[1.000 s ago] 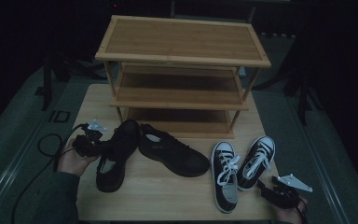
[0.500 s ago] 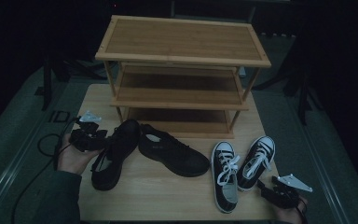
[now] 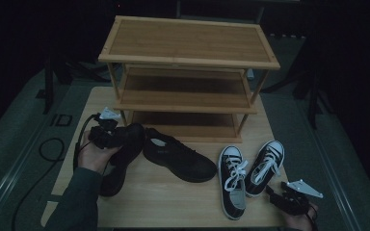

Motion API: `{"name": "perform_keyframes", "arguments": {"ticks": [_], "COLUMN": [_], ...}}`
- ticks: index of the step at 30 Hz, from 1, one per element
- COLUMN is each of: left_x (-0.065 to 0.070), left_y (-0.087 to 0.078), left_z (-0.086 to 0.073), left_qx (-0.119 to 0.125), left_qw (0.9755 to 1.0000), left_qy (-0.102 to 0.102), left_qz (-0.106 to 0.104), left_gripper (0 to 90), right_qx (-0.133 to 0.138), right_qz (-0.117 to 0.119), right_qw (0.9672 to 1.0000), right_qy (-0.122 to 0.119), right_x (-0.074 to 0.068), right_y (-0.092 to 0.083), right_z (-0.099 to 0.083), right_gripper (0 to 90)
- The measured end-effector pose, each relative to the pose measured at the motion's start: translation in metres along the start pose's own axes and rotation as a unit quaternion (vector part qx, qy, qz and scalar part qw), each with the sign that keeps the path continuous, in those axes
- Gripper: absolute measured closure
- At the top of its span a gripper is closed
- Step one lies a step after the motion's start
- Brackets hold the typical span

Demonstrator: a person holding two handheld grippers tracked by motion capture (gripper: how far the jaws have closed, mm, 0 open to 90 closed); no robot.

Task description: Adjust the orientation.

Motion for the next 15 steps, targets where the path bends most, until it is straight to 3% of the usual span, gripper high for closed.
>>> {"name": "perform_keyframes", "arguments": {"ticks": [1,5,9,15], "left_x": [0.001,0.002,0.002,0.002], "left_y": [0.003,0.012,0.019,0.033], "left_z": [0.002,0.006,0.009,0.015], "left_qx": [-0.001,0.005,0.012,0.005], "left_qw": [1.0,1.0,0.9999,1.0], "left_qy": [0.001,0.004,-0.001,-0.001], "left_qz": [-0.002,-0.003,-0.007,-0.003], "left_gripper": [63.3,77.3,82.6,79.6], "right_qx": [0.0,0.0,0.0,0.0], "right_qz": [0.0,0.0,-0.001,-0.001], "right_qw": [1.0,1.0,1.0,1.0], "right_qy": [0.0,0.0,0.001,0.001], "right_x": [0.0,0.0,0.0,0.0], "right_y": [0.0,0.0,0.0,0.0], "right_z": [0.0,0.0,0.0,0.0], "right_gripper": [34.8,34.5,34.4,34.4]}}
Point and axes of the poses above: each handheld gripper's, and its own axes: y roughly forward along the jaws, z roughly out of its top, x roughly to its right, the point moved 1 cm from there along y, roughly forward along the jaws, and after that the axes turned 13 degrees about -z, right-handed, at the moved point
